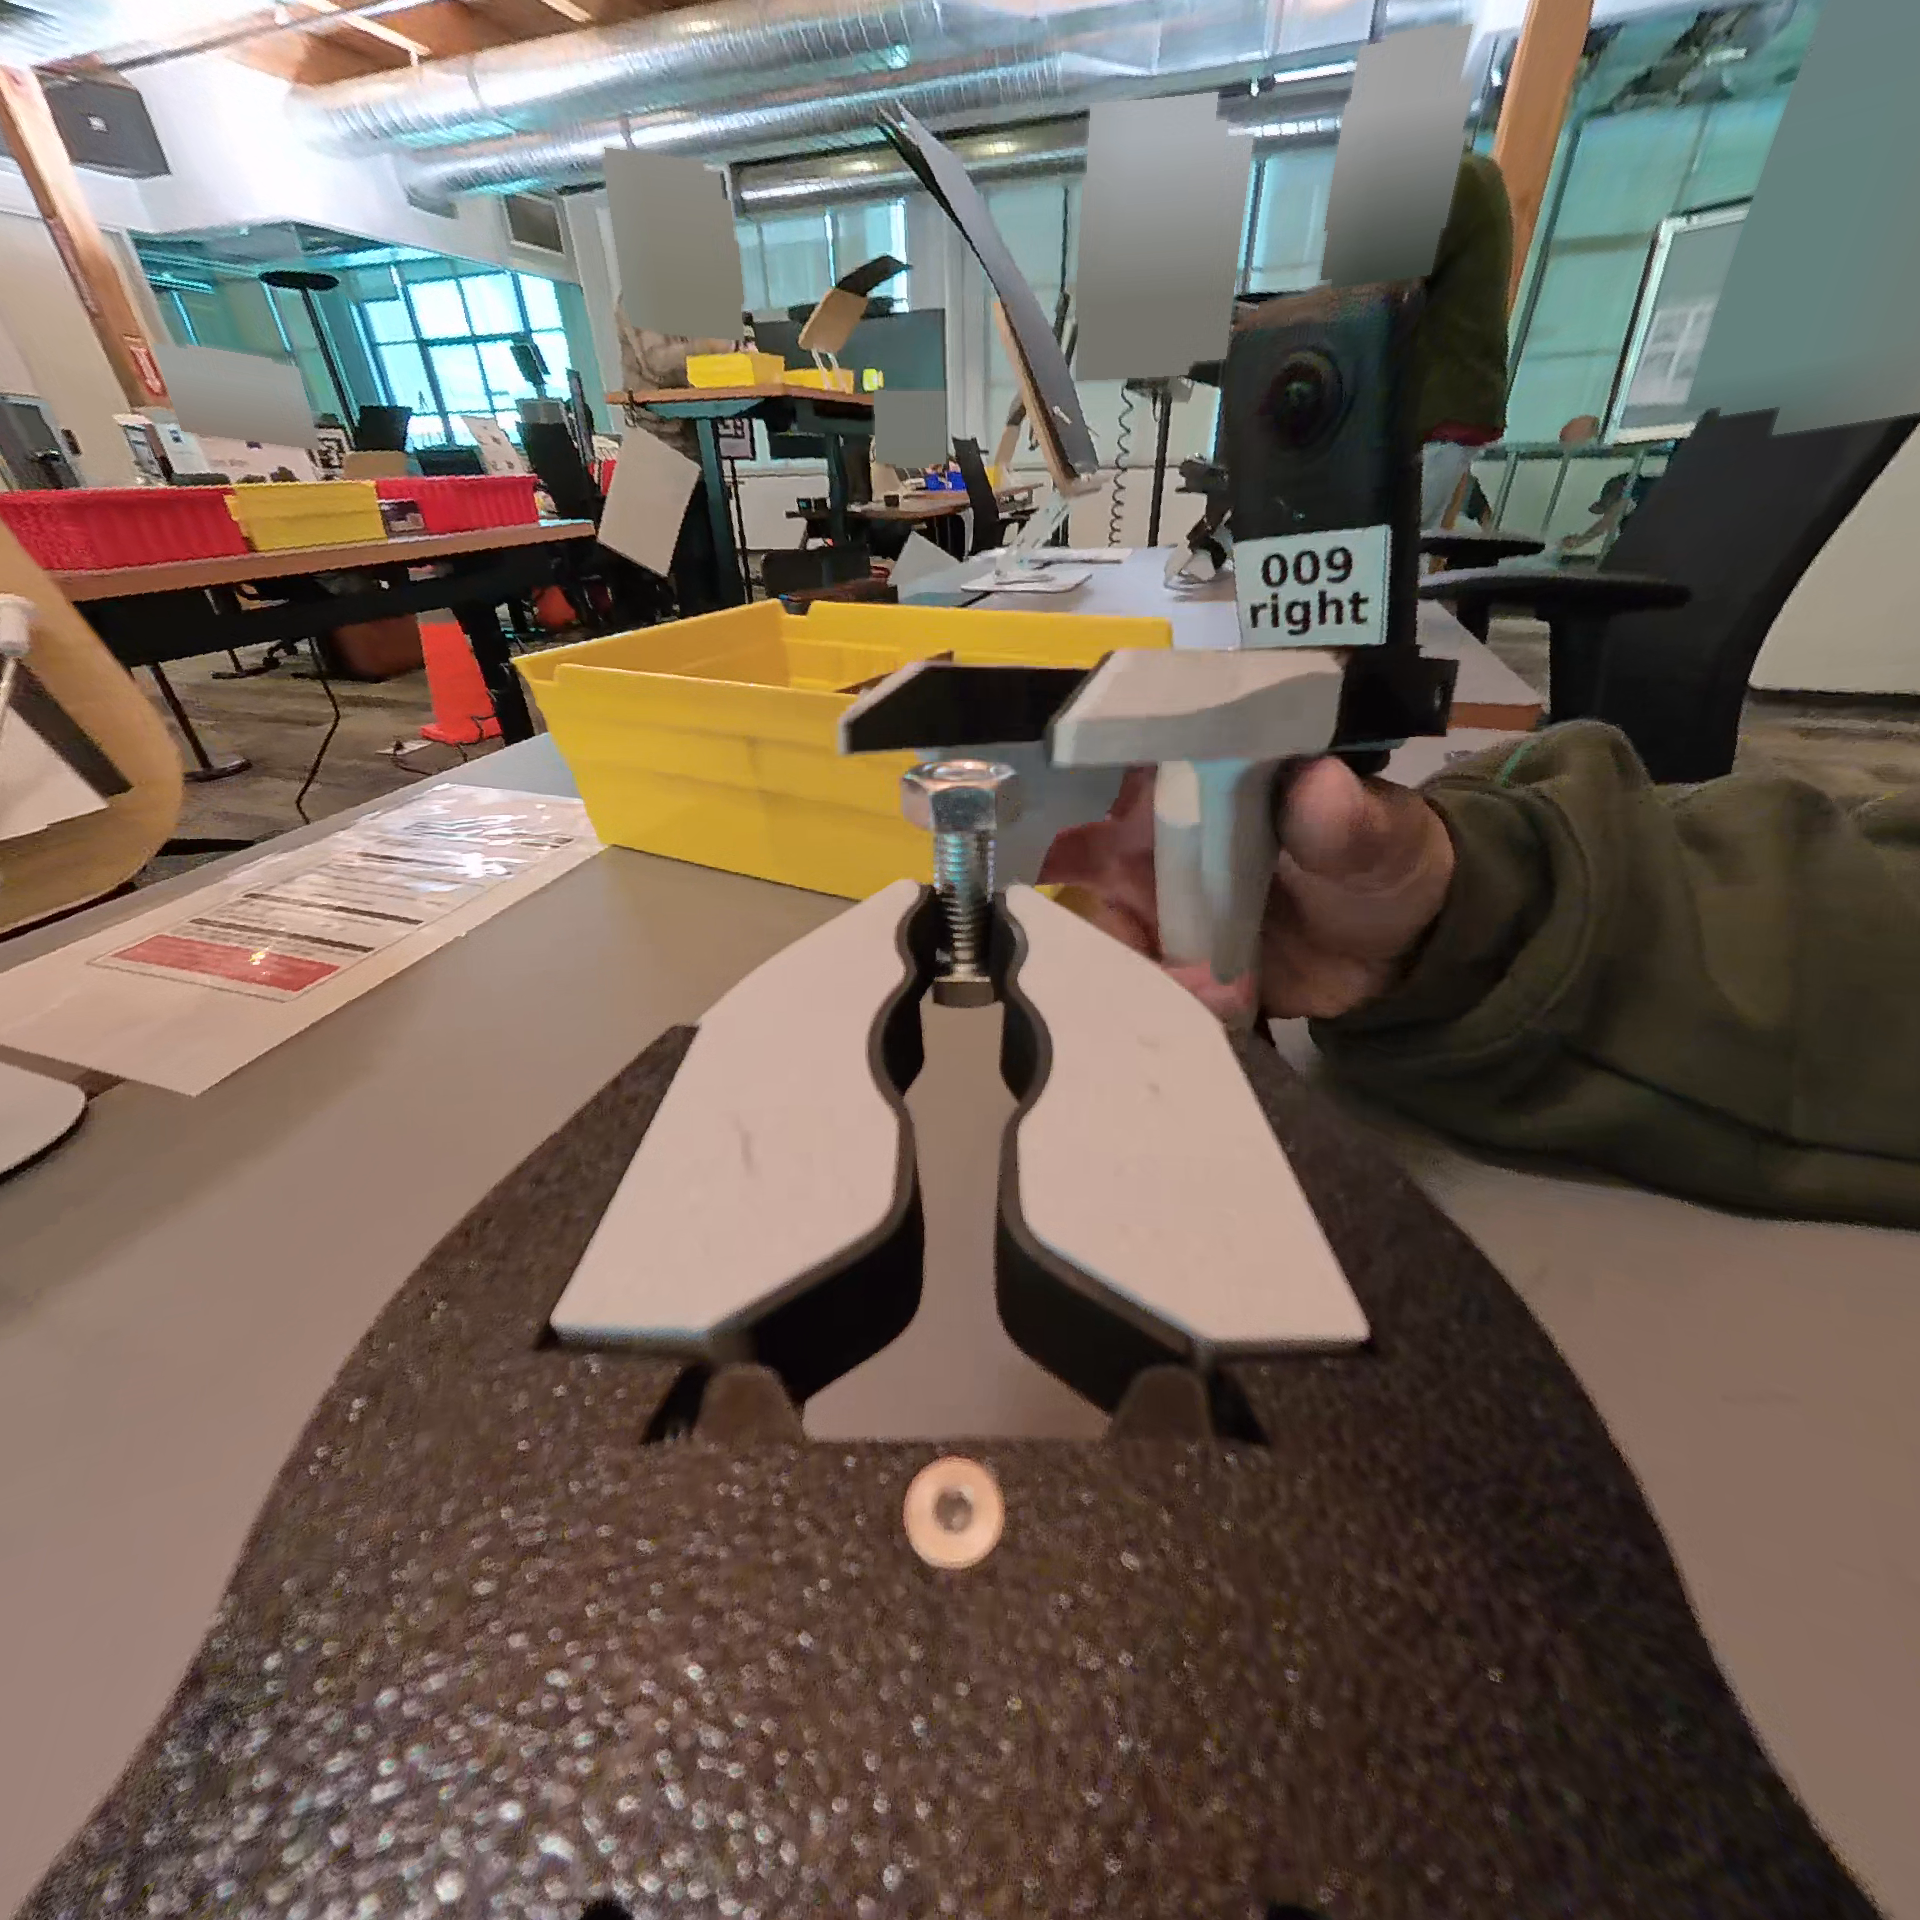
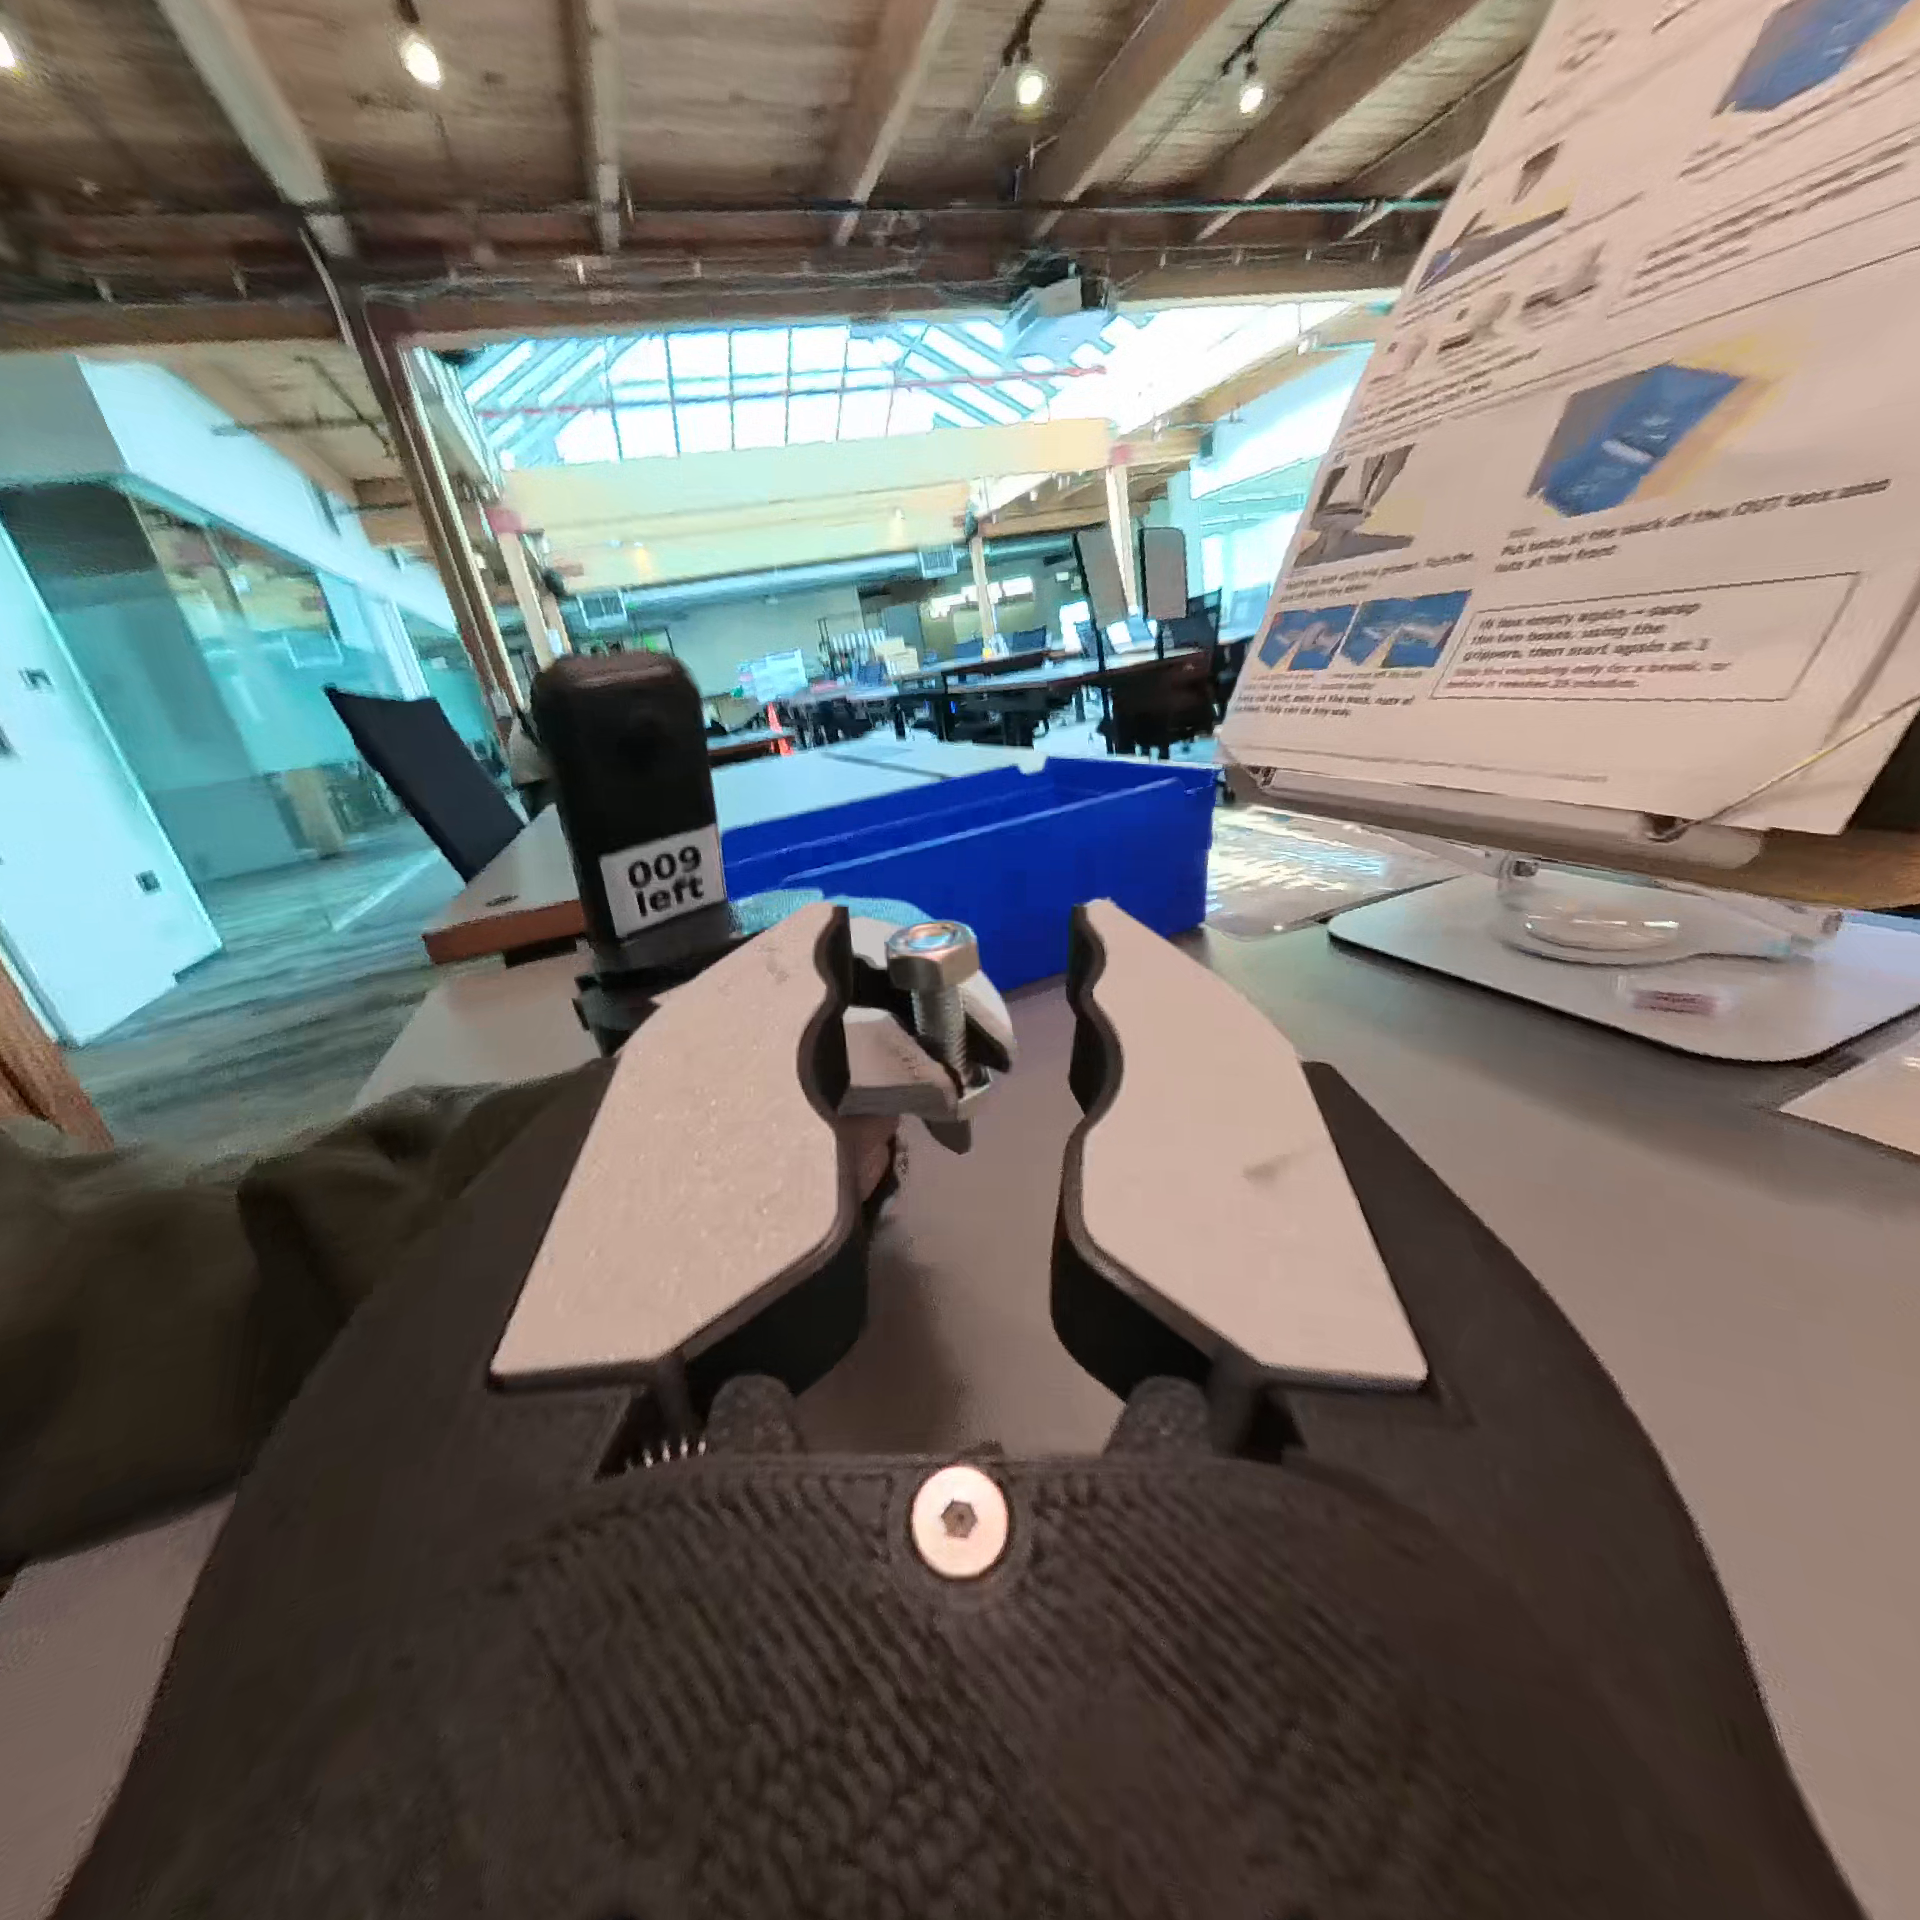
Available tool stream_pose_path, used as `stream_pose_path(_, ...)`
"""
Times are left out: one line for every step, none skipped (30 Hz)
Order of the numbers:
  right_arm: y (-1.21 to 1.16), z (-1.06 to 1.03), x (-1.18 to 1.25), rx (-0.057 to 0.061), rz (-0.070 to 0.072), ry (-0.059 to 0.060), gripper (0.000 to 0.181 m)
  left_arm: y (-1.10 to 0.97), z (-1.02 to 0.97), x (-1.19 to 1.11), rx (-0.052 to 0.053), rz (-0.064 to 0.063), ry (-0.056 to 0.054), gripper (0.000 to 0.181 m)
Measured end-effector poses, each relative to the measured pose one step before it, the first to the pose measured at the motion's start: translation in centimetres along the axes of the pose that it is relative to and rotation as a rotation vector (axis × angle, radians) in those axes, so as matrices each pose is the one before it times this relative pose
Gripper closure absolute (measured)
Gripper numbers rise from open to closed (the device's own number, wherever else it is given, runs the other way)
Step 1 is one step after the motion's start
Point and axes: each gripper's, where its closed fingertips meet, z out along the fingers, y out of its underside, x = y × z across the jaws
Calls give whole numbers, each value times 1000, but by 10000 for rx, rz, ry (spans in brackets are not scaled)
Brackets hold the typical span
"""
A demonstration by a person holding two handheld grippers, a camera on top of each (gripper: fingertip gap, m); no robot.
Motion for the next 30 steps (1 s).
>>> stream_pose_path(452,308,-134,-263,-222,61,141,83,137,182,-56,66,51,172)
stream_pose_path(403,208,-36,-211,-191,75,142,23,79,140,-11,22,46,172)
stream_pose_path(302,71,221,-145,-119,187,146,-17,23,7,5,1,-17,172)
stream_pose_path(55,-46,289,-16,-19,145,145,-14,-17,-82,-5,-9,-54,172)
stream_pose_path(-25,-96,144,-13,97,-19,142,-110,-78,-108,70,-51,-30,172)
stream_pose_path(-88,-129,99,34,161,-67,140,-196,-163,-213,149,-102,-78,172)
stream_pose_path(-203,-196,277,116,136,75,139,-231,-228,-250,184,-127,-68,172)
stream_pose_path(-211,-222,427,124,83,183,139,-261,-238,-164,176,-85,-9,172)
stream_pose_path(-157,-302,911,109,81,497,154,-276,-191,-105,162,-13,-30,172)
stream_pose_path(27,-230,937,21,48,459,155,-90,-63,-90,32,22,-57,172)
stream_pose_path(174,-94,373,-106,87,94,148,100,57,28,-76,19,15,172)
stream_pose_path(30,-14,-440,-20,80,-352,144,187,120,111,-100,28,43,172)
stream_pose_path(-183,59,-748,124,52,-422,144,210,154,151,-109,65,35,172)
stream_pose_path(-242,121,-763,156,-57,-324,143,186,156,171,-132,98,39,172)
stream_pose_path(-122,200,-698,41,-167,-244,143,179,148,170,-131,106,47,172)
stream_pose_path(25,221,-531,-77,-234,-144,142,128,103,128,-89,70,32,172)
stream_pose_path(159,180,-320,-144,-247,-38,142,57,70,81,-28,21,23,172)
stream_pose_path(230,143,-196,-149,-203,-21,142,26,32,57,-11,-7,33,172)
stream_pose_path(167,86,-58,-83,-136,49,144,0,-4,5,0,7,1,172)
stream_pose_path(87,28,59,-23,-65,83,147,-32,-6,-3,17,-1,4,172)
stream_pose_path(50,-2,23,-7,9,22,151,-17,-18,-23,13,-22,-3,172)
stream_pose_path(-8,-3,-22,7,54,-46,152,4,-16,-62,5,-8,-29,172)
stream_pose_path(-4,-15,24,-2,30,-9,153,8,-26,-44,2,-18,-17,172)
stream_pose_path(19,-23,38,-19,3,5,153,-14,-19,-32,19,-25,-1,172)
stream_pose_path(-20,-55,56,-4,0,-1,154,-81,-52,-26,61,-41,1,172)
stream_pose_path(-82,-106,123,17,0,20,151,-148,-49,-25,88,-56,1,172)
stream_pose_path(-140,-137,201,35,44,45,148,-146,-88,-101,92,-66,-23,172)
stream_pose_path(-145,-178,296,50,83,102,147,-184,-137,-112,132,-74,-15,172)
stream_pose_path(-200,-240,672,106,92,361,154,-274,-142,9,187,-74,60,172)
stream_pose_path(-235,-289,857,176,19,455,157,-152,-82,-105,77,-37,-58,172)
